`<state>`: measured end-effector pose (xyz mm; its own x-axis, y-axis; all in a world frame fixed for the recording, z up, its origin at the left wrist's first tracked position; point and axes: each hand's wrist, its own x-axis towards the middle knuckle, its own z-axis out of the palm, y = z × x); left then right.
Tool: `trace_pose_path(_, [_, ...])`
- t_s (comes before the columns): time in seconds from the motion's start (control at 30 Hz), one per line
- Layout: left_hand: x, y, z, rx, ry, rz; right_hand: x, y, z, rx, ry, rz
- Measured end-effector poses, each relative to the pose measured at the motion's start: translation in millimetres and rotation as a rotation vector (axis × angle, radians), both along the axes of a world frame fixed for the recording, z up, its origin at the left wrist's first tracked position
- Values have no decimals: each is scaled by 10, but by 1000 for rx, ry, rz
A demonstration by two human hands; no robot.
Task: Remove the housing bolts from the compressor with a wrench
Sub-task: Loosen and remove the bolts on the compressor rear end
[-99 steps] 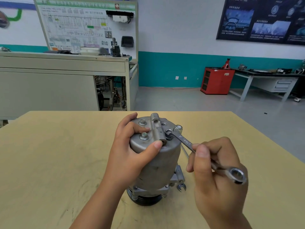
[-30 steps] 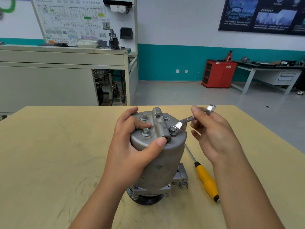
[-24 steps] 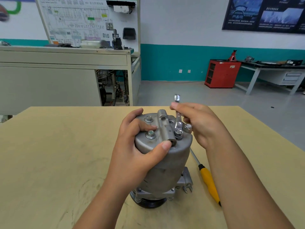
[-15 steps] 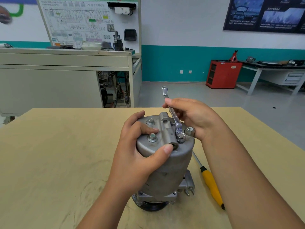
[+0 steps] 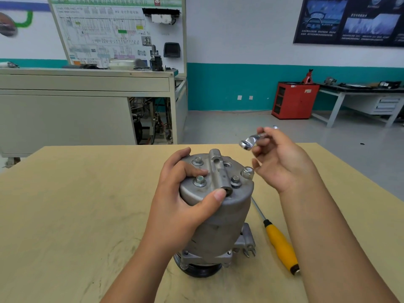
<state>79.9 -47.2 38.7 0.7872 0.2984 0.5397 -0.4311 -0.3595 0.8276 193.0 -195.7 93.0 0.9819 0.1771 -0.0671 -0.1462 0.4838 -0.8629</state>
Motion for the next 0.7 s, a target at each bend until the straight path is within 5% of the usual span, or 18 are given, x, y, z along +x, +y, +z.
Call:
trace_pose_path(0.13, [2,5,-6,4,-5,1,-239,-147,17,-57,-198,-125])
trace_pose_path(0.27, [8,-1,-9,7,-11,4,-652,-207,-108,-345,-647,-500])
trace_pose_path(0.43, [16,-1,-12,6,-16,9,-1059,-173,-401,-530,-1046,-695])
trace_pose_path(0.7, [6,4,-15,6,-15,15,-1205,-133,-526,-768,-1127,-813])
